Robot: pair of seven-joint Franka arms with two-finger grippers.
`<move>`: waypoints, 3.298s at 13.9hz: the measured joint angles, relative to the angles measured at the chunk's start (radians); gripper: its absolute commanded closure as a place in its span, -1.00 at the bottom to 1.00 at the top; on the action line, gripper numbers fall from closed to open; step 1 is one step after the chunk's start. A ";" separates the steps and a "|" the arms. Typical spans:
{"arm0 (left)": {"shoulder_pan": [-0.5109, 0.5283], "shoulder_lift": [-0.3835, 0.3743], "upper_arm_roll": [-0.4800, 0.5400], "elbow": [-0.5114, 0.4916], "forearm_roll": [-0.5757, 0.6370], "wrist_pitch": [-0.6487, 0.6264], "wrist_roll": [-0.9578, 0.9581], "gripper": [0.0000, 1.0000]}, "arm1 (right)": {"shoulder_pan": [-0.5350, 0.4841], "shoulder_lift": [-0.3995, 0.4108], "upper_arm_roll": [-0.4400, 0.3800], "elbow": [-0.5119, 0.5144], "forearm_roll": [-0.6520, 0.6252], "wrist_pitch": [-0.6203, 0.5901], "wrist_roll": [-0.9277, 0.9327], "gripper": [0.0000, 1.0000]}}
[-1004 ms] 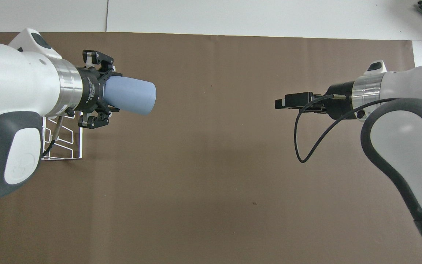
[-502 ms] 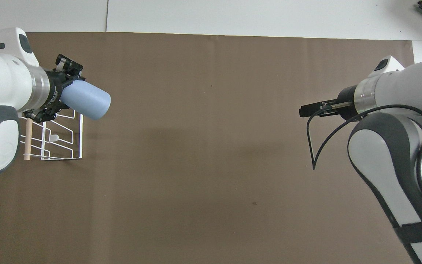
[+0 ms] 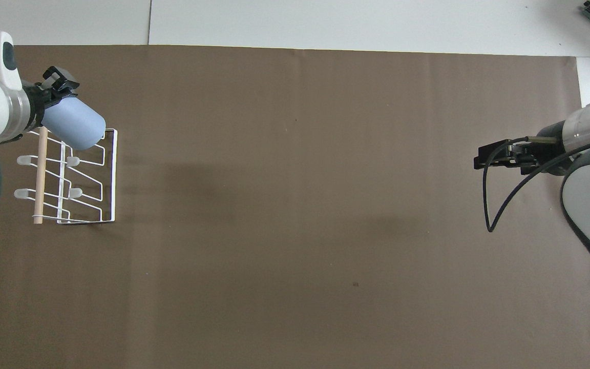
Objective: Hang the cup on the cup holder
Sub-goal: 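Carry the cup with the left gripper over the wire rack, then lower the cup onto a rack peg with the left gripper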
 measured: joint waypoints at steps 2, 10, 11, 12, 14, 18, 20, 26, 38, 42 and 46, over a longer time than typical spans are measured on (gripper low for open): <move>0.001 0.037 -0.001 -0.001 0.049 0.047 0.042 1.00 | -0.028 -0.006 -0.001 0.002 -0.049 -0.017 0.000 -1.00; 0.086 0.103 0.001 -0.091 0.093 0.275 0.098 1.00 | -0.075 -0.072 -0.002 0.100 -0.147 -0.147 -0.041 -1.00; 0.089 0.103 0.001 -0.110 0.093 0.287 0.098 1.00 | -0.075 -0.072 -0.001 0.136 -0.156 -0.192 -0.044 -1.00; 0.091 0.101 0.000 -0.126 0.093 0.294 0.098 1.00 | -0.075 -0.072 0.000 0.154 -0.158 -0.217 -0.045 -1.00; 0.094 0.092 0.001 -0.154 0.094 0.305 0.098 1.00 | -0.073 -0.066 0.003 0.156 -0.158 -0.222 -0.048 -1.00; 0.098 0.069 0.001 -0.198 0.094 0.322 0.097 -0.76 | -0.074 -0.055 0.003 0.155 -0.158 -0.227 -0.048 -1.00; 0.100 0.063 0.001 -0.202 0.094 0.323 0.097 -1.00 | -0.074 -0.056 0.002 0.155 -0.158 -0.227 -0.048 -1.00; 0.100 0.044 -0.010 -0.199 0.094 0.261 0.098 -1.00 | -0.073 -0.073 0.003 0.152 -0.158 -0.228 -0.048 -1.00; -0.182 -0.082 -0.042 -0.072 -0.021 -0.166 0.148 -1.00 | -0.063 -0.091 0.023 0.131 -0.158 -0.226 -0.048 -1.00; -0.181 -0.083 -0.020 0.063 -0.150 -0.324 0.397 -1.00 | -0.058 -0.105 0.027 0.099 -0.156 -0.196 -0.006 -1.00; -0.140 -0.082 -0.007 0.162 -0.221 -0.461 0.593 -1.00 | -0.048 -0.109 0.030 0.097 -0.156 -0.195 -0.006 -1.00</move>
